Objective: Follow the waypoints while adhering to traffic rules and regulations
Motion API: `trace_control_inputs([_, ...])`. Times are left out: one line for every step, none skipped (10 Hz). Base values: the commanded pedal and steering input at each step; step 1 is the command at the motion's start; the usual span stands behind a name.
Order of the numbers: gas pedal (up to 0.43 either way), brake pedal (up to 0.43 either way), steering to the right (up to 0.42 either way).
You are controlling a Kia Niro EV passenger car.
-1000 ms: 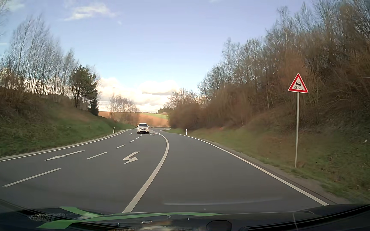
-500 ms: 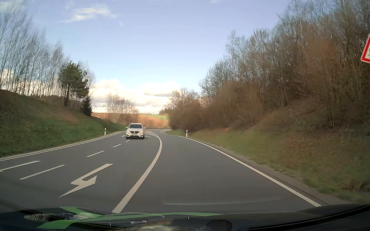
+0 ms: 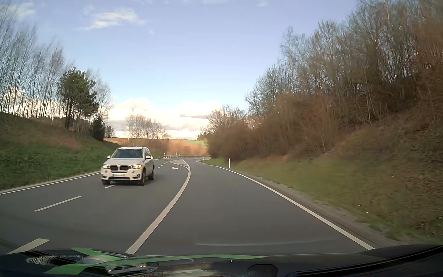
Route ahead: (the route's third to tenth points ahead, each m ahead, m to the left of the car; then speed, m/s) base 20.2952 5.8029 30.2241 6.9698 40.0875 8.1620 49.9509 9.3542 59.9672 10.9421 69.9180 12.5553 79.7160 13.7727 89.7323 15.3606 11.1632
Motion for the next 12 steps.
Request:
trace_control_inputs([0.228,0.0,-0.035])
trace_control_inputs([0.228,0.0,-0.036])
trace_control_inputs([0.228,0.0,-0.036])
trace_control_inputs([0.228,0.0,-0.036])
trace_control_inputs([0.22,0.0,-0.036])
trace_control_inputs([0.209,0.0,-0.037])
trace_control_inputs([0.157,0.0,-0.037])
trace_control_inputs([0.15,0.0,-0.037])
trace_control_inputs([0.15,0.0,-0.037])
trace_control_inputs([0.138,0.0,-0.037])
trace_control_inputs([0.138,0.0,-0.037])
trace_control_inputs([0.138,0.0,-0.037])
